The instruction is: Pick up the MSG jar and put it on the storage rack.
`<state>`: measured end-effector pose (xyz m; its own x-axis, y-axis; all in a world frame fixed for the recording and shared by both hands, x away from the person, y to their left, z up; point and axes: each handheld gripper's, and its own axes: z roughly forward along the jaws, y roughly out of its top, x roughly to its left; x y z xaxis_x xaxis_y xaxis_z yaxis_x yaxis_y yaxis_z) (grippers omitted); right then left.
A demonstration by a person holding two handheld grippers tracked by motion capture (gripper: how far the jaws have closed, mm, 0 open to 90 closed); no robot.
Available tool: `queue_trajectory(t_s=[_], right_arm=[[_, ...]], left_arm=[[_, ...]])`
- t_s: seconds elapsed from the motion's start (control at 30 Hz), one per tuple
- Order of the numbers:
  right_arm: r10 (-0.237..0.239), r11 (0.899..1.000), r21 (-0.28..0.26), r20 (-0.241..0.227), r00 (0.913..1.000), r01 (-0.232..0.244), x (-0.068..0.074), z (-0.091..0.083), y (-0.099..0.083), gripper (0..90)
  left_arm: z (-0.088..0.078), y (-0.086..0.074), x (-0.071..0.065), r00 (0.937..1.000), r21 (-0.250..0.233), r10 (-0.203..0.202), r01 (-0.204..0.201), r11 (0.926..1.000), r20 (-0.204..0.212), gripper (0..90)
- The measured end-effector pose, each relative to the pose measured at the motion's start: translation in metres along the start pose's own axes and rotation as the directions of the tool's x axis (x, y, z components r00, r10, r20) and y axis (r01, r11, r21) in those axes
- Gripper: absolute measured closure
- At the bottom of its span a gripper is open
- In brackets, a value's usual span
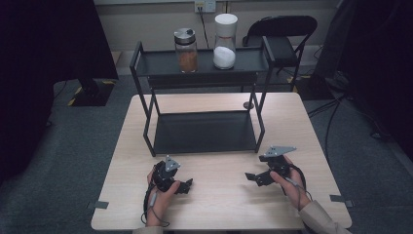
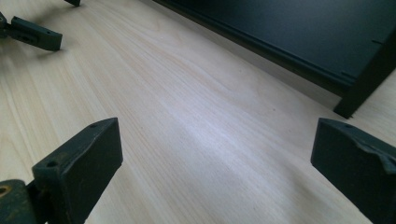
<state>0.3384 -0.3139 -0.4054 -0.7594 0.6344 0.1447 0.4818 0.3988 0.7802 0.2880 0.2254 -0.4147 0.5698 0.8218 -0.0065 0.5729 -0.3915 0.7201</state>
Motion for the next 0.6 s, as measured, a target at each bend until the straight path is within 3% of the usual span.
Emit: queue_trajectory(t_s=[0.6], right_arm=[[0.017,1.0,-0.001,0.029,0.9994,-0.017,-0.009,-0.017,-0.02,0.8]], left_arm=[[0.0,0.0,0.0,1.0,0.0,0.0,0.0,1.0,0.0,0.0]])
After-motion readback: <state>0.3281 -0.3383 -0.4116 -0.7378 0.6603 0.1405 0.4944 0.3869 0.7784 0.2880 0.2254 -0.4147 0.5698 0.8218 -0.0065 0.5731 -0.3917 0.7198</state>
